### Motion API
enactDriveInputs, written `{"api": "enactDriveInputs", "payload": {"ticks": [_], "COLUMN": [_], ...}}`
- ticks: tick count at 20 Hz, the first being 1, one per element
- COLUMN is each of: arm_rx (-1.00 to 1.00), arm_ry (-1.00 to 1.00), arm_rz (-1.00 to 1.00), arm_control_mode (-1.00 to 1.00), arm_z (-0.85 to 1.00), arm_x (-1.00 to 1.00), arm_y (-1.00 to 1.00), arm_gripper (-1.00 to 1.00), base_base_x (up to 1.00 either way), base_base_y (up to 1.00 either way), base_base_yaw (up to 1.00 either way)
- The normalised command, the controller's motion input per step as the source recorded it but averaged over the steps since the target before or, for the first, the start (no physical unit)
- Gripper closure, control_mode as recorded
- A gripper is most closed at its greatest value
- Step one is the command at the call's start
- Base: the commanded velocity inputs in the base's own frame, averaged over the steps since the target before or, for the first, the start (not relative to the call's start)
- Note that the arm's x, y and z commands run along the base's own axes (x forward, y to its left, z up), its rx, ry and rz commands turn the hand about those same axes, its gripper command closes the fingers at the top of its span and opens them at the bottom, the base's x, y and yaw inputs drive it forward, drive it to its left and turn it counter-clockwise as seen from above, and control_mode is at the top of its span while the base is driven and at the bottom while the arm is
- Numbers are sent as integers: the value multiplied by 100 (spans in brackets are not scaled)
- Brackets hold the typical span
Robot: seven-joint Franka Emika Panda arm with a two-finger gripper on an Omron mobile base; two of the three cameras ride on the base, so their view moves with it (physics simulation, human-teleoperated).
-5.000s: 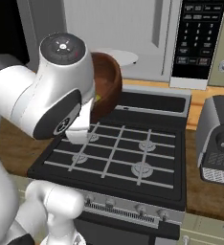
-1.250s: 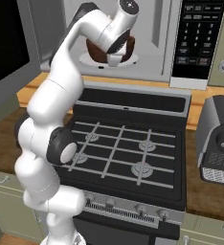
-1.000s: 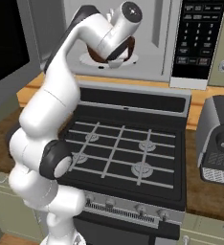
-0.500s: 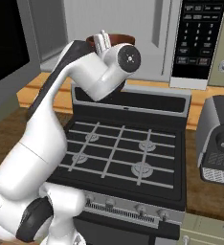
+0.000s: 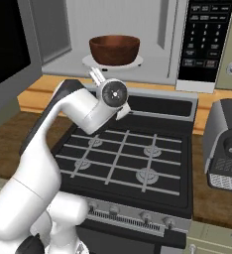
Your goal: Pick the lime from the sink and place it in the bowl. Then pick the bowl and place it in the microwave. Then close the microwave door and press the start button.
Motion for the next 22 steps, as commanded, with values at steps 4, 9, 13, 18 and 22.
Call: {"api": "enactDriveInputs", "payload": {"ticks": [4,9,13,18,22], "arm_rx": [-52,-54,-53,-58,-52], "arm_ry": [0,0,-3,-8,-1], "arm_rz": [-14,-19,-20,-23,-29], "arm_control_mode": [-100,-100,-100,-100,-100], "arm_z": [-34,-75,-64,-17,-2], "arm_x": [1,13,7,4,5], "arm_y": [-10,-1,-5,0,0], "arm_gripper": [-100,-100,-100,-100,-100], "base_base_x": [0,0,0,0,0], "base_base_y": [0,0,0,0,0], "base_base_yaw": [0,0,0,0,0]}}
